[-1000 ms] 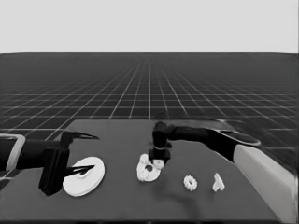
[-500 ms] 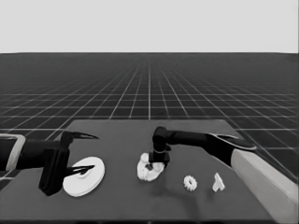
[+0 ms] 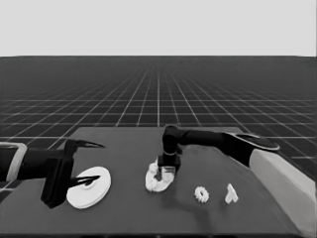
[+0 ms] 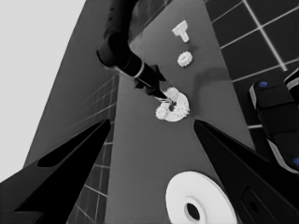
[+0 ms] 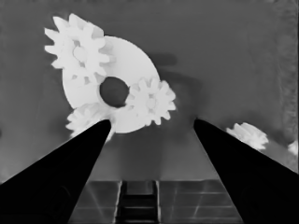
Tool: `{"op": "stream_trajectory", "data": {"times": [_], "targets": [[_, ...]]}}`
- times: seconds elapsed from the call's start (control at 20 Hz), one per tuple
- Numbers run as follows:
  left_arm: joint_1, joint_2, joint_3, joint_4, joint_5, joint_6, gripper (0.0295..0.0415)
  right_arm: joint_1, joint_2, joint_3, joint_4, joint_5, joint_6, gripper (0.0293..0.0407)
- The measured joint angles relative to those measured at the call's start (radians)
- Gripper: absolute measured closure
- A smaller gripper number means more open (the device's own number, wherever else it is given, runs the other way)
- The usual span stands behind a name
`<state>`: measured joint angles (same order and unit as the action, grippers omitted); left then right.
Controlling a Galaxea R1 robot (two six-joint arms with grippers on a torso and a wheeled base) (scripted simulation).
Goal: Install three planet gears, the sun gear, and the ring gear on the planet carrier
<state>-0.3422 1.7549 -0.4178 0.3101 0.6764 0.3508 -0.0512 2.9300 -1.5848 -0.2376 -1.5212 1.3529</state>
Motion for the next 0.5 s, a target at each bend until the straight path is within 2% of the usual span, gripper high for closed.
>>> {"op": "stream_trajectory", "data": {"times": [0.15, 0.4, 0.45, 0.5], "targets": [[0.0, 0.0, 0.0, 0.0, 0.0, 0.0, 0.0326, 0.048, -0.004, 0.018, 0.044, -0.011, 0.011, 0.0315], [0.0, 0.0, 0.0, 0.0, 0.0, 0.0, 0.0326, 0.058, -0.004, 0.02, 0.055, -0.013, 0.013, 0.0315], [0.0, 0.0, 0.0, 0.0, 0.0, 0.0, 0.0326, 0.054, -0.192, 0.31, 0.048, -0.025, 0.093, 0.0315], [0.0, 0.0, 0.0, 0.0, 0.0, 0.0, 0.0326, 0.051, -0.334, 0.445, 0.045, -0.027, 0.1, 0.0315]]}}
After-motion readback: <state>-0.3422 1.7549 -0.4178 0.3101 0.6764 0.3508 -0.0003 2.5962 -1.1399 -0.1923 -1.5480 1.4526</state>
